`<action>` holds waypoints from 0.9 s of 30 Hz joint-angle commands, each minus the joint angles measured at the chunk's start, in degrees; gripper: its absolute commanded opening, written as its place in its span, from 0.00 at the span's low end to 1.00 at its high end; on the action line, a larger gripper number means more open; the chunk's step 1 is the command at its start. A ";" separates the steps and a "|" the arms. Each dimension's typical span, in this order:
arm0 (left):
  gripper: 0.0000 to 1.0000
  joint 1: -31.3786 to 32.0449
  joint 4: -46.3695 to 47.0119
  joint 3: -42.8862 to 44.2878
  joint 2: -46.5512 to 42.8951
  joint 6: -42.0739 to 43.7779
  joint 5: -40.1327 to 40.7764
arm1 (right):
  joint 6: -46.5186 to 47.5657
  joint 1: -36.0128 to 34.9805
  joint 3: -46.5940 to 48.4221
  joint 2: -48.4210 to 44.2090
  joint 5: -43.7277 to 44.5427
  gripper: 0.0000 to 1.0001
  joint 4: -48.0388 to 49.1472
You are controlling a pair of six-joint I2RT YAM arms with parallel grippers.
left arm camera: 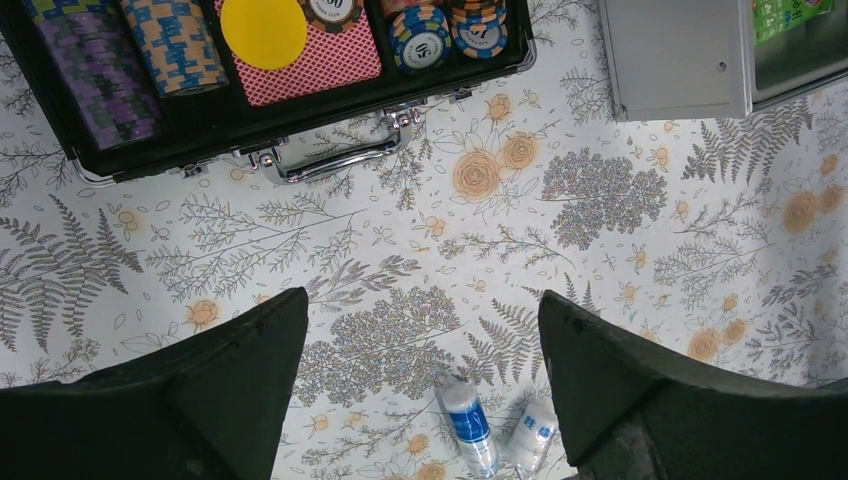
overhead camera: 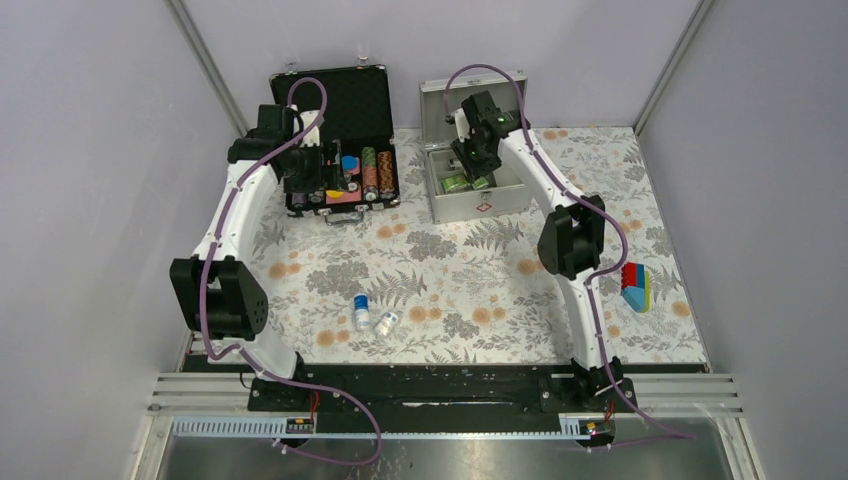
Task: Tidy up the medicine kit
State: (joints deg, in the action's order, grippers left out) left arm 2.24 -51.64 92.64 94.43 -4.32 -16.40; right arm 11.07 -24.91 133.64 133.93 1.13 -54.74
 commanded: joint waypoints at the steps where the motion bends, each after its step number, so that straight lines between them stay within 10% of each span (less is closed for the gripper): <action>1: 0.84 0.00 0.61 0.59 -1.81 0.68 0.56 | -3.09 0.03 2.38 1.56 1.89 0.43 -0.38; 11: 0.85 0.04 0.44 -4.53 -2.81 -2.76 3.57 | -3.08 0.02 0.99 -3.00 3.86 0.58 0.04; 27: 0.85 0.04 1.21 -24.22 -9.67 -6.85 -1.89 | 12.00 -0.03 -0.86 -10.84 -29.35 0.61 -9.06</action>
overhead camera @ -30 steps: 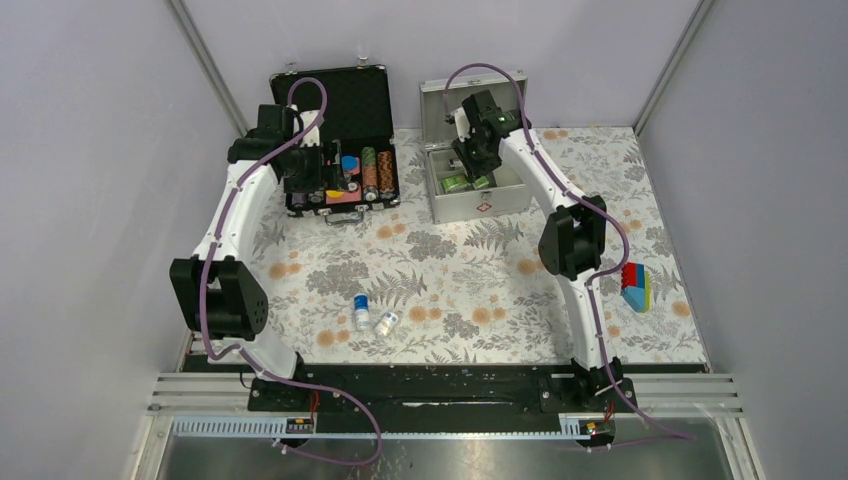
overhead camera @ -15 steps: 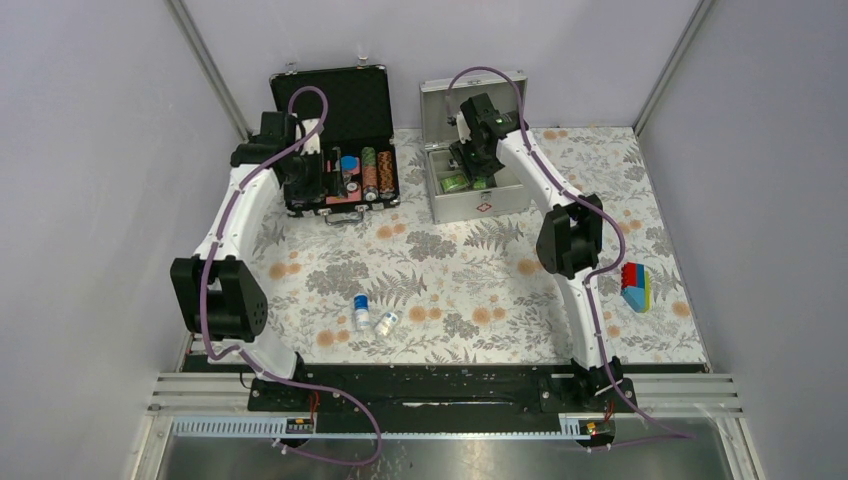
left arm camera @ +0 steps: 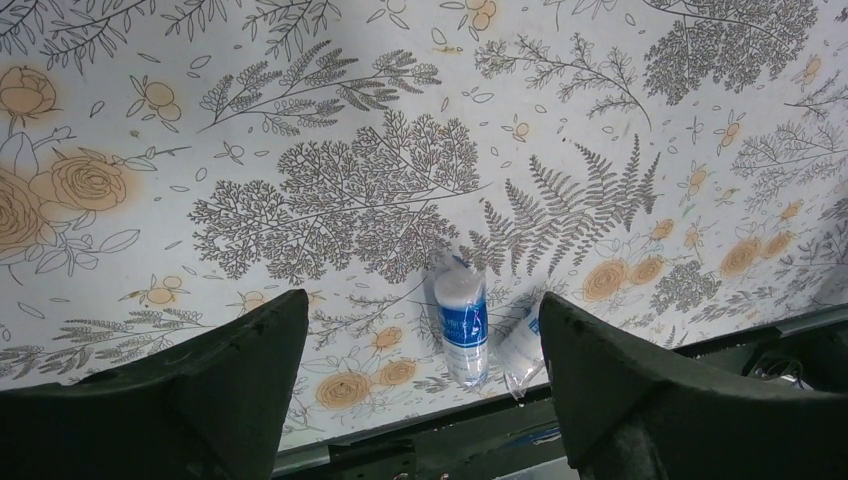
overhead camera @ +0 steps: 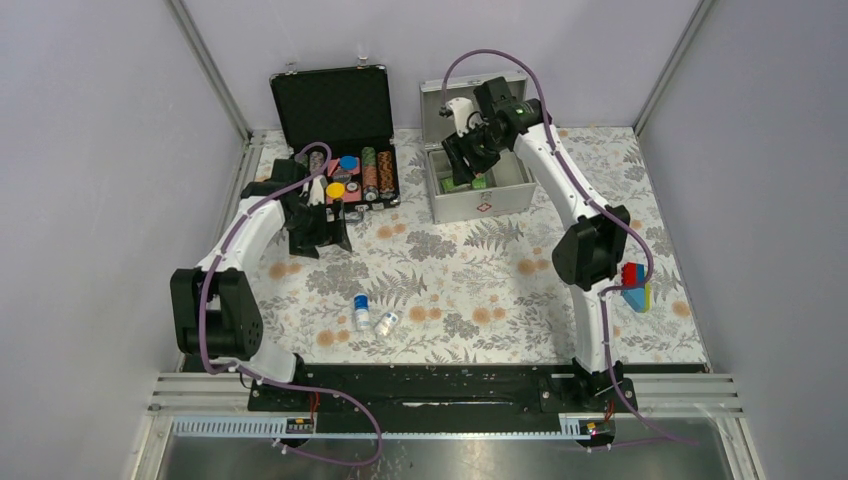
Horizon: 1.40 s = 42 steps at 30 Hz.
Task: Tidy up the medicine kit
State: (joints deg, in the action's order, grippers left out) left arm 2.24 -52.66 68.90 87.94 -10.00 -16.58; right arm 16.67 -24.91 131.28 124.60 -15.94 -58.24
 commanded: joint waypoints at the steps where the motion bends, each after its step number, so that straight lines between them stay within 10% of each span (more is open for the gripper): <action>1: 0.85 0.04 2.48 -0.59 -3.36 -1.16 -1.83 | 8.77 -0.10 1.75 -1.65 -16.84 0.60 -7.20; 6: 0.85 -0.20 3.80 -0.28 -4.16 -1.04 -0.95 | 40.15 -4.89 -5.13 -5.85 -30.29 0.59 -21.83; 12: 0.87 -0.83 3.03 0.23 -4.16 -1.20 -0.87 | 58.63 -11.08 -32.63 -18.34 -26.20 0.60 -7.18; 42: 0.83 -14.24 5.45 -19.82 -12.96 -16.81 -4.94 | 65.04 -32.66 -39.89 -5.69 -22.63 0.54 15.15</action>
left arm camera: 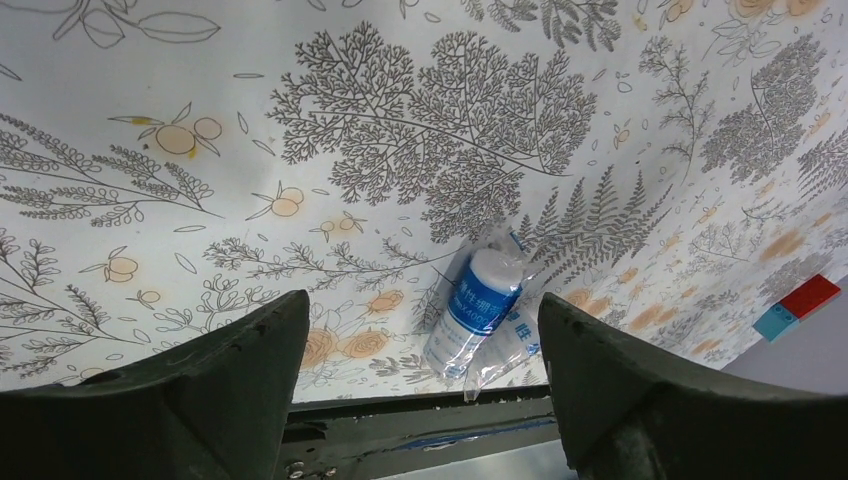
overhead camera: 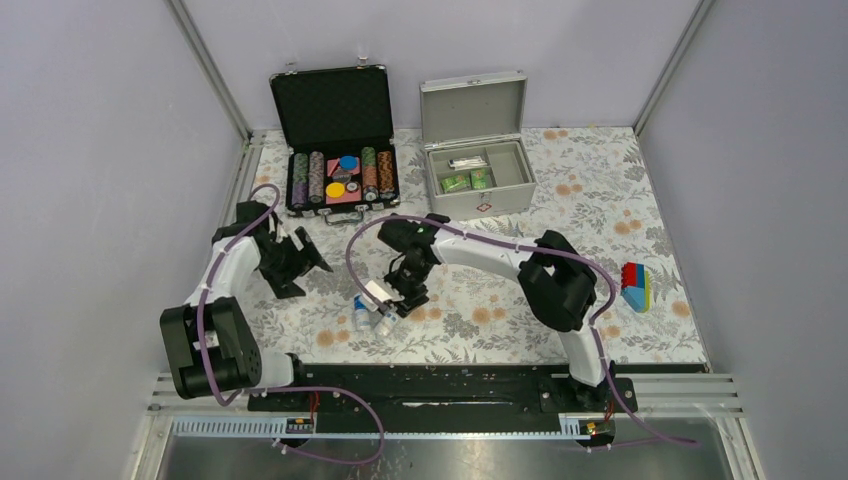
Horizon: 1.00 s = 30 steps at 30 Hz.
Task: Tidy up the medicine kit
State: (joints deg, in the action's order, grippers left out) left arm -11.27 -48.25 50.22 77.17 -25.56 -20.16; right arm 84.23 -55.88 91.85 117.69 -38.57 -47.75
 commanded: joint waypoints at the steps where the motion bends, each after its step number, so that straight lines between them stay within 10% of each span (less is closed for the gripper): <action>1: 0.83 -0.76 1.32 -1.34 -2.50 -1.18 -1.88 | -2.57 -1.84 -0.24 1.39 0.07 0.54 4.94; 17: 0.82 -1.61 2.66 3.90 -0.38 -0.98 -6.45 | 6.05 -6.93 -3.08 2.60 9.20 0.40 3.02; 30: 0.80 -1.84 3.60 6.33 4.30 0.43 -5.92 | -3.45 -0.46 -6.84 -9.18 12.76 0.00 9.20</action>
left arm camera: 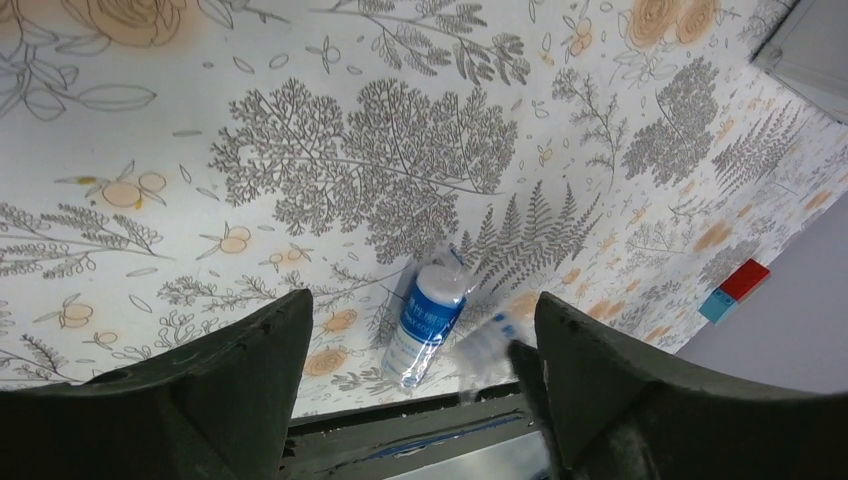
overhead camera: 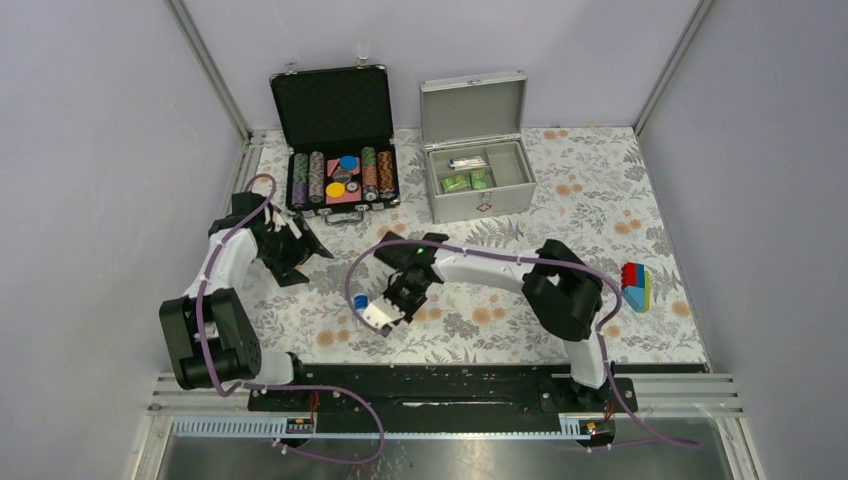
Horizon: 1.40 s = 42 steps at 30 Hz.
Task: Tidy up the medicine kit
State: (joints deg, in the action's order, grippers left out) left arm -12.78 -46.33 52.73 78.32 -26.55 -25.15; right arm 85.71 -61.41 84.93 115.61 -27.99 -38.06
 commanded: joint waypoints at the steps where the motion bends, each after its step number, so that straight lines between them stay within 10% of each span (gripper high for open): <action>1: 0.80 -0.29 1.27 4.85 4.20 1.85 -0.57 | -6.25 6.55 0.52 -8.85 1.71 0.00 -1.35; 10: 0.79 -0.34 -1.98 15.36 13.66 5.63 -2.13 | -36.42 20.78 7.02 -17.60 2.78 0.00 -0.46; 20: 0.79 -0.19 -0.70 23.87 21.23 8.96 -0.61 | -80.34 36.00 16.53 -10.66 33.48 0.00 9.41; 42: 0.83 4.02 -1.88 21.19 15.87 13.05 1.72 | -79.73 39.74 35.37 7.90 42.67 0.00 4.53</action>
State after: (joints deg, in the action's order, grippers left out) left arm -9.15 -48.45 74.08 95.72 -14.50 -24.25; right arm 4.99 -21.98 119.17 125.75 11.64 -32.97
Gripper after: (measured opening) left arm 0.821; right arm 0.019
